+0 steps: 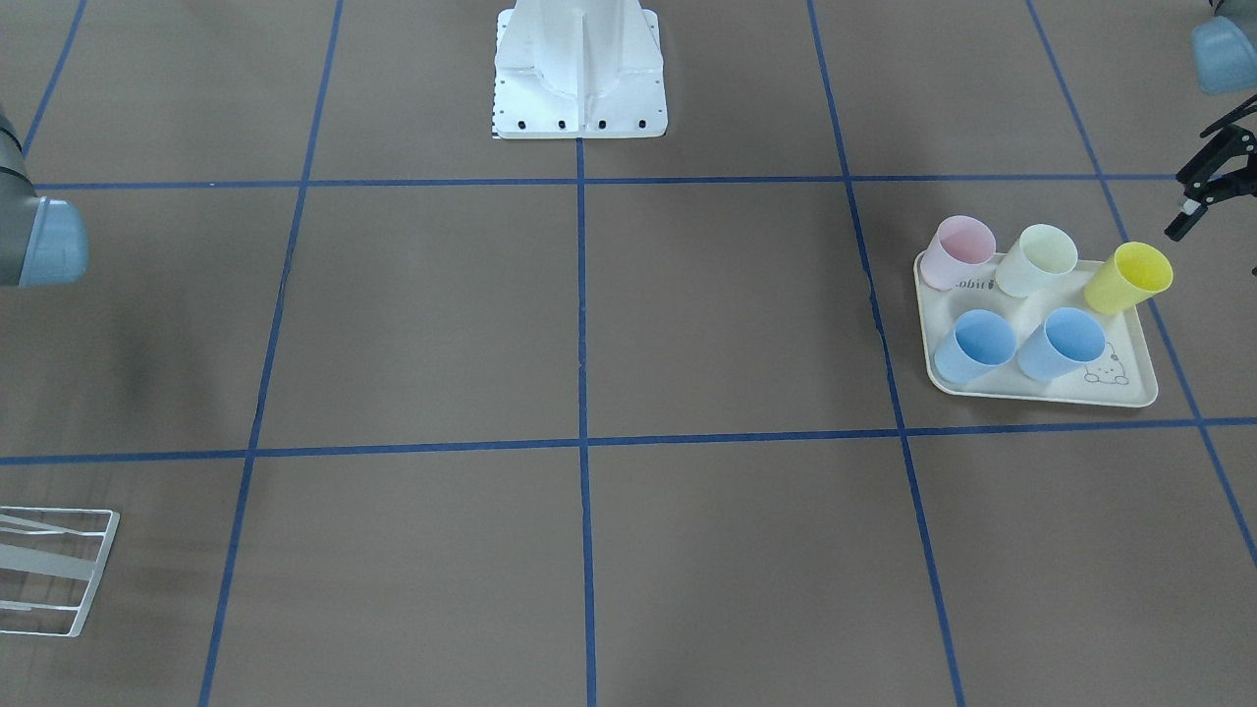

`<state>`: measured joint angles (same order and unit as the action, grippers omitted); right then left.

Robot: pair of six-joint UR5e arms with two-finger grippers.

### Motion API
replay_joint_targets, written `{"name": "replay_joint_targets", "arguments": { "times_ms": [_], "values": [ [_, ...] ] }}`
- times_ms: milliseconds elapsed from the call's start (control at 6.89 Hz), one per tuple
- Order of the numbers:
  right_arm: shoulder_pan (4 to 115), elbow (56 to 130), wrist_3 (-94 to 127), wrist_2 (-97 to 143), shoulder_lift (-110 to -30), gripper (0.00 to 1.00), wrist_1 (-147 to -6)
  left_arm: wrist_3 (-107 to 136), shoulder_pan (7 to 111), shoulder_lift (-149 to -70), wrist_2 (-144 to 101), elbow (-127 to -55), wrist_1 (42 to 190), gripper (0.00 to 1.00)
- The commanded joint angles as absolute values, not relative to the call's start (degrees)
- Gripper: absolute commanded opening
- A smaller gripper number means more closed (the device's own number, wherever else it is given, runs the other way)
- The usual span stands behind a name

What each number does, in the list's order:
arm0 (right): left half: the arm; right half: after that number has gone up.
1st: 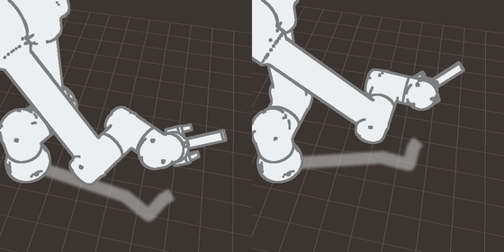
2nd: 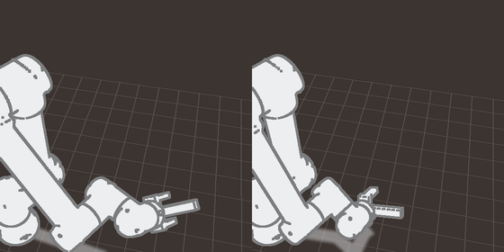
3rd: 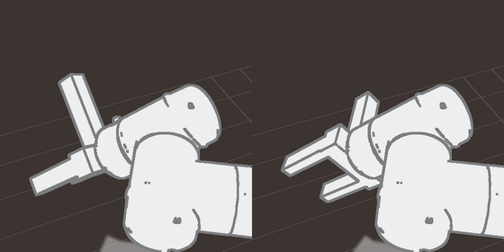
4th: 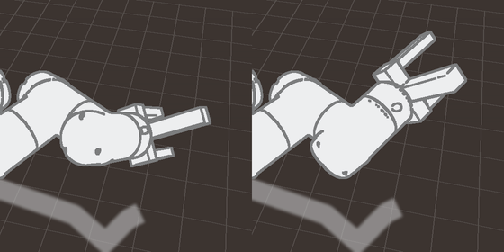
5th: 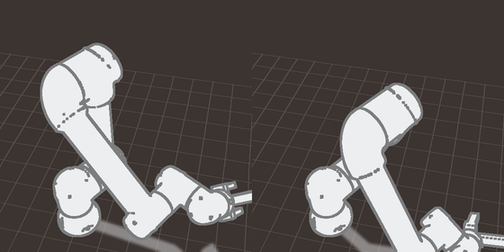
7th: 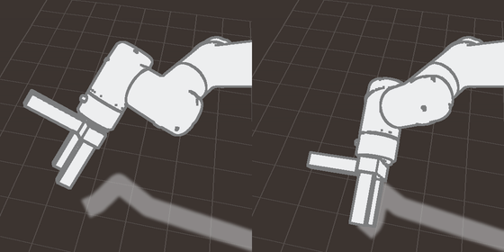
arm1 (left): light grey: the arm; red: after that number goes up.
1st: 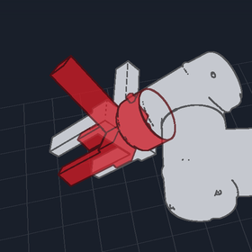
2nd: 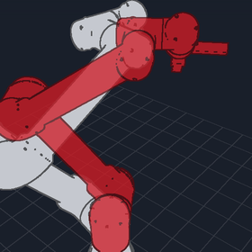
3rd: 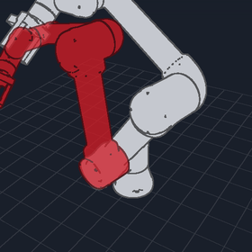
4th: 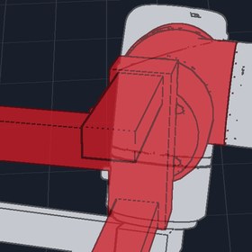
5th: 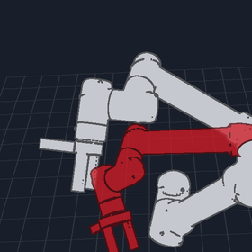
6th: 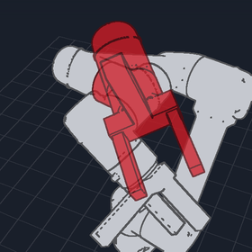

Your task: Transfer IKEA cup to right arm and place on rack

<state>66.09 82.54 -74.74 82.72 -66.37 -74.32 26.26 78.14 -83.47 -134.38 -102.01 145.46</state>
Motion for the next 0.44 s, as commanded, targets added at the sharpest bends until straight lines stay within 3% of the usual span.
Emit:
{"name": "replay_joint_targets", "arguments": {
  "times_ms": [0,290],
  "values": [
    [66.2,88.9,-60.3,92.0,-66.4,0.98,-75.0,25.3,78.2,-83.0,-133.5,-102.0,145.5,1.0],
    [66.2,96.3,-37.6,105.9,-68.5,0.99,-74.8,21.7,78.2,-82.1,-124.2,-101.3,145.3,1.0]
  ]
}}
